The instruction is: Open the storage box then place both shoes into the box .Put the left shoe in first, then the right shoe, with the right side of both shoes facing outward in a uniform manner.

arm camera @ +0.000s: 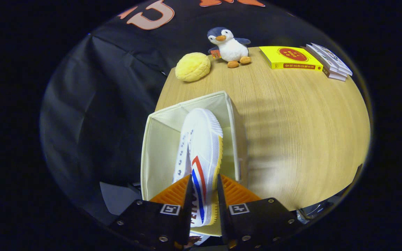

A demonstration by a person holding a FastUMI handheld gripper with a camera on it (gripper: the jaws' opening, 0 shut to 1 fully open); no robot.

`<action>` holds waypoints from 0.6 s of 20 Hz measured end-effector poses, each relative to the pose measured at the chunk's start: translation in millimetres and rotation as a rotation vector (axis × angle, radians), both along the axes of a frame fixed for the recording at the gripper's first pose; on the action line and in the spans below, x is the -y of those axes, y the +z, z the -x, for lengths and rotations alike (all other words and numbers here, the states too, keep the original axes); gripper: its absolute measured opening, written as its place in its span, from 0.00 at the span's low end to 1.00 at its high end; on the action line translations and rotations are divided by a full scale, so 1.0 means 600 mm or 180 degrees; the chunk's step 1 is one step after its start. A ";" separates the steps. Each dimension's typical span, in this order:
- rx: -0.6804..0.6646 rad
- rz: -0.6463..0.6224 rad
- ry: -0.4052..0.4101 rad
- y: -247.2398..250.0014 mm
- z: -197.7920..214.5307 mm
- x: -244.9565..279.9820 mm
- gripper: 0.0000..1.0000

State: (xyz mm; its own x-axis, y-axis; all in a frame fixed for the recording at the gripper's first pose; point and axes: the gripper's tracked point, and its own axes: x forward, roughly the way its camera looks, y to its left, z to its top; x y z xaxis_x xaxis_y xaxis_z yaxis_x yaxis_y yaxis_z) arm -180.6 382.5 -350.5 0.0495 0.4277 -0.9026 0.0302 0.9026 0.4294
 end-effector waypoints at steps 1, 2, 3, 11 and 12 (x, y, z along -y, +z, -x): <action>0.0082 -0.0059 -0.0017 0.003 -0.013 -0.007 0.46; 0.0168 -0.0059 0.0020 0.010 -0.021 -0.005 0.44; 0.0240 -0.0020 0.0081 0.020 -0.025 0.001 0.45; 0.0621 -0.0018 0.0016 0.088 -0.079 0.080 0.78; 0.0636 -0.0006 -0.0005 0.091 -0.083 0.100 0.79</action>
State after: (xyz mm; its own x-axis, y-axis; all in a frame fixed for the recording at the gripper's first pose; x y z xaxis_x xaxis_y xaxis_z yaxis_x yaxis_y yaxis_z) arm -130.5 322.5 -295.7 0.2282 0.4293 -0.8739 -0.0545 0.9018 0.4288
